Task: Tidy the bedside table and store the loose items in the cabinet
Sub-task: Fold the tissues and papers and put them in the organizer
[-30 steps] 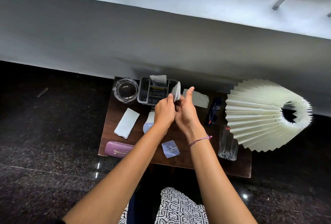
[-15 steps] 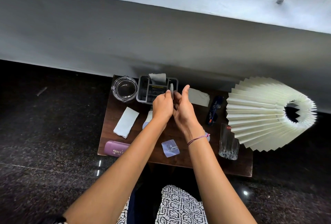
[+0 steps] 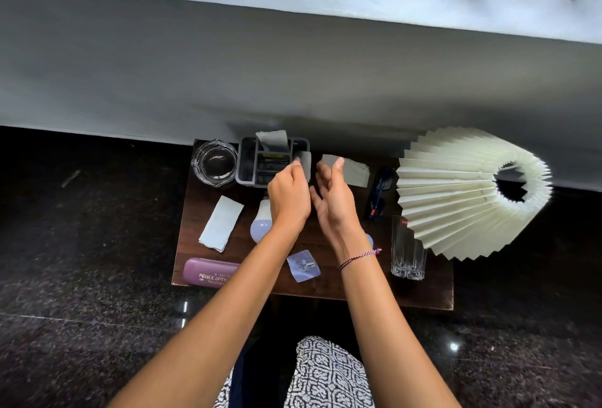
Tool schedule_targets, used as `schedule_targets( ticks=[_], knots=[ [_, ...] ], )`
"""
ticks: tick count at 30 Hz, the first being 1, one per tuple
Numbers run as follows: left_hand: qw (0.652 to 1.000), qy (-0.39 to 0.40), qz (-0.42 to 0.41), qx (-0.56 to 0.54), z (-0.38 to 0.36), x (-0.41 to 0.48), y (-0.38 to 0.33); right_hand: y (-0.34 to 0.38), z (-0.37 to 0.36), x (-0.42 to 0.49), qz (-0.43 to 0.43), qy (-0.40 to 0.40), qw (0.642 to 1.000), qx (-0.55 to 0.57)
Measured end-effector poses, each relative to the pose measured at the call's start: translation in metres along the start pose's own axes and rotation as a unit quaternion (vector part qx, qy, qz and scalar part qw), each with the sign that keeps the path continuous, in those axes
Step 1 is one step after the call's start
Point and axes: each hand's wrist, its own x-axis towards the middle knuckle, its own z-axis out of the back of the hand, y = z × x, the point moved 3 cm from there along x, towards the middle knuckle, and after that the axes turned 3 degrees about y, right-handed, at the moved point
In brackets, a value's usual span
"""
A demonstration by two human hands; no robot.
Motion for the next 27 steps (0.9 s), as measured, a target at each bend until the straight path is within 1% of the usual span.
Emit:
schedule_targets(
  ticks=[2,4,8,10,15,23,27],
  knots=[
    [0.999,-0.018,-0.042,0.0,-0.002,-0.008,-0.005,0.001,0.007,-0.002,0.015,-0.011,1.0,0.009],
    [0.997,-0.015,-0.081,-0.003,-0.008,-0.014,-0.008,0.001,0.015,-0.003,0.025,-0.022,0.999,0.018],
    [0.991,0.033,-0.132,0.001,-0.026,-0.022,-0.012,0.003,0.032,0.0,0.041,-0.058,0.997,0.041],
    [0.989,0.056,-0.139,0.004,-0.036,-0.022,-0.016,0.004,0.039,0.004,0.048,-0.078,0.995,0.031],
    [0.993,0.093,-0.076,-0.01,-0.056,-0.019,-0.016,0.005,0.059,0.013,0.047,-0.129,0.99,-0.028],
    [0.991,0.135,0.026,0.001,-0.095,0.002,-0.007,0.001,0.08,0.037,-0.037,-0.15,0.98,-0.127],
    [0.985,0.159,0.07,0.019,-0.107,0.01,-0.003,0.007,0.081,0.045,-0.015,-0.145,0.972,-0.184]
  ],
)
